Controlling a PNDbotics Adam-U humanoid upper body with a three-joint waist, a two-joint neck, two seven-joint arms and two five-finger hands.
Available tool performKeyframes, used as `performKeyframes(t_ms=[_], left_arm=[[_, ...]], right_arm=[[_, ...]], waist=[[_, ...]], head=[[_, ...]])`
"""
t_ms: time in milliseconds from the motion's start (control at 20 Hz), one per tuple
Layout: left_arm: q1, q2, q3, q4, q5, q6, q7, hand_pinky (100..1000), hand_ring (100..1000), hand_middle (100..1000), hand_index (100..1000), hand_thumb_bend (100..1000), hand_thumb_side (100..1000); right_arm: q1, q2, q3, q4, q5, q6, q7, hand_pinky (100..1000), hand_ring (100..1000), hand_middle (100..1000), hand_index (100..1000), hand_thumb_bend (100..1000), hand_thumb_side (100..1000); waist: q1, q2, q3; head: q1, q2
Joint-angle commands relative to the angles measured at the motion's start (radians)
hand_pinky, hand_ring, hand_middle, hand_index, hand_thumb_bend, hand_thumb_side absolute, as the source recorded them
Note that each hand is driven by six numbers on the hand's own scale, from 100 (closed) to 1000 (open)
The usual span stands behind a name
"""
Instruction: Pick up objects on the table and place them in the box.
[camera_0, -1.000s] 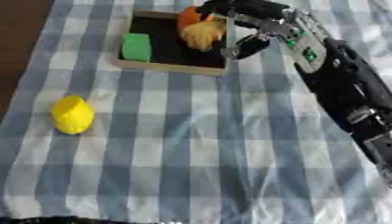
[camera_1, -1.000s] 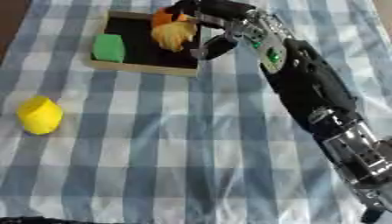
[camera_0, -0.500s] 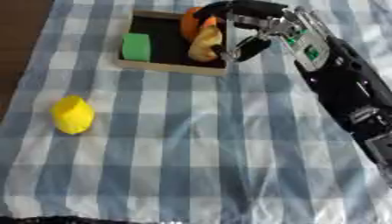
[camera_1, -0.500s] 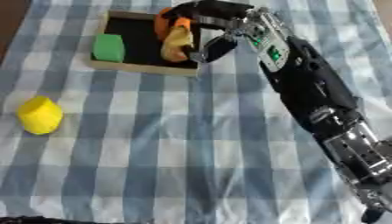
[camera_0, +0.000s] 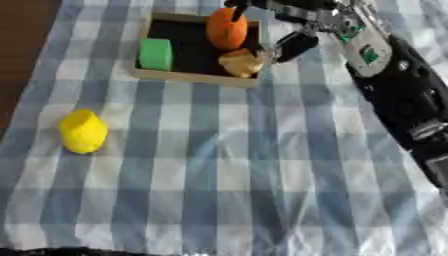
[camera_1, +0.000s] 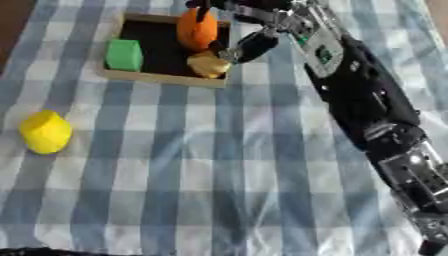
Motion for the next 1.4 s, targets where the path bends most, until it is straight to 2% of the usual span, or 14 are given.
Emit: performKeyframes(t_ms=[50,200,300,500,550,700,850,900,950,1000,1100,1350,1400], left_arm=[[-0.005,0.015,0.005,-0.020,-0.002,-0.001,0.006,735,850,681,812,100,594],[-0.005,0.021,0.007,-0.020,-0.006,-0.004,0.009,734,850,682,812,100,592],[-0.005,0.037,0.010,-0.020,-0.013,-0.008,0.012,734,851,683,812,100,587],[-0.015,0.091,0.017,-0.020,-0.039,-0.028,0.027,736,851,686,814,100,575],[-0.020,0.108,0.019,-0.020,-0.048,-0.034,0.032,736,851,686,814,100,574],[-0.037,0.172,0.025,-0.008,-0.087,-0.059,0.043,740,858,695,818,100,566],[-0.060,0.247,0.019,0.031,-0.133,-0.091,0.027,756,881,719,836,100,545],[-0.070,0.272,0.015,0.050,-0.148,-0.101,0.015,764,886,729,849,100,485],[-0.081,0.296,0.007,0.070,-0.163,-0.108,0.001,776,893,742,869,100,395],[-0.093,0.320,-0.005,0.092,-0.178,-0.111,-0.013,789,902,756,888,100,343],[-0.123,0.369,-0.044,0.140,-0.208,-0.110,-0.043,807,906,762,885,100,270],[-0.196,0.484,-0.156,0.255,-0.278,-0.072,-0.113,868,941,797,912,100,274],[-0.208,0.506,-0.178,0.276,-0.292,-0.068,-0.127,877,945,802,916,138,289]], right_arm=[[-0.007,-0.046,-0.027,-0.086,-0.051,0.023,-0.008,1000,1000,744,1000,100,300],[0.010,-0.071,-0.042,-0.158,-0.096,0.041,-0.019,1000,1000,734,1000,100,319],[0.033,-0.099,-0.063,-0.206,-0.126,0.045,-0.033,1000,1000,693,1000,100,355],[0.116,-0.166,-0.120,-0.301,-0.184,0.049,-0.087,991,1000,547,965,100,462],[0.138,-0.181,-0.135,-0.324,-0.198,0.053,-0.100,989,1000,538,958,100,470],[0.208,-0.231,-0.193,-0.394,-0.241,0.064,-0.143,979,1000,523,937,100,462],[0.283,-0.284,-0.249,-0.469,-0.287,0.093,-0.190,973,1000,524,932,100,399],[0.308,-0.298,-0.267,-0.494,-0.303,0.105,-0.205,971,1000,526,931,100,372],[0.332,-0.312,-0.286,-0.518,-0.317,0.118,-0.220,968,1000,529,929,100,314],[0.356,-0.323,-0.307,-0.542,-0.332,0.131,-0.234,967,1000,530,928,100,265],[0.405,-0.339,-0.344,-0.591,-0.362,0.161,-0.264,967,1000,529,926,100,243],[0.520,-0.331,-0.391,-0.687,-0.433,0.228,-0.335,980,1000,519,924,100,396],[0.542,-0.325,-0.396,-0.692,-0.447,0.232,-0.349,981,1000,518,925,100,410]], waist=[[0.000,-0.039,-0.003],[0.002,-0.039,-0.006],[0.004,-0.040,-0.011],[0.008,-0.041,-0.027],[0.010,-0.040,-0.032],[0.017,-0.035,-0.050],[0.028,-0.030,-0.071],[0.032,-0.029,-0.075],[0.037,-0.028,-0.079],[0.041,-0.027,-0.082],[0.049,-0.026,-0.089],[0.059,-0.027,-0.104],[0.059,-0.028,-0.105]], head=[[0.005,0.004],[0.012,0.004],[0.022,0.004],[0.053,0.004],[0.063,0.004],[0.091,0.004],[0.104,0.004],[0.105,0.004],[0.105,0.004],[0.106,0.004],[0.108,0.004],[0.120,0.004],[0.122,0.004]])
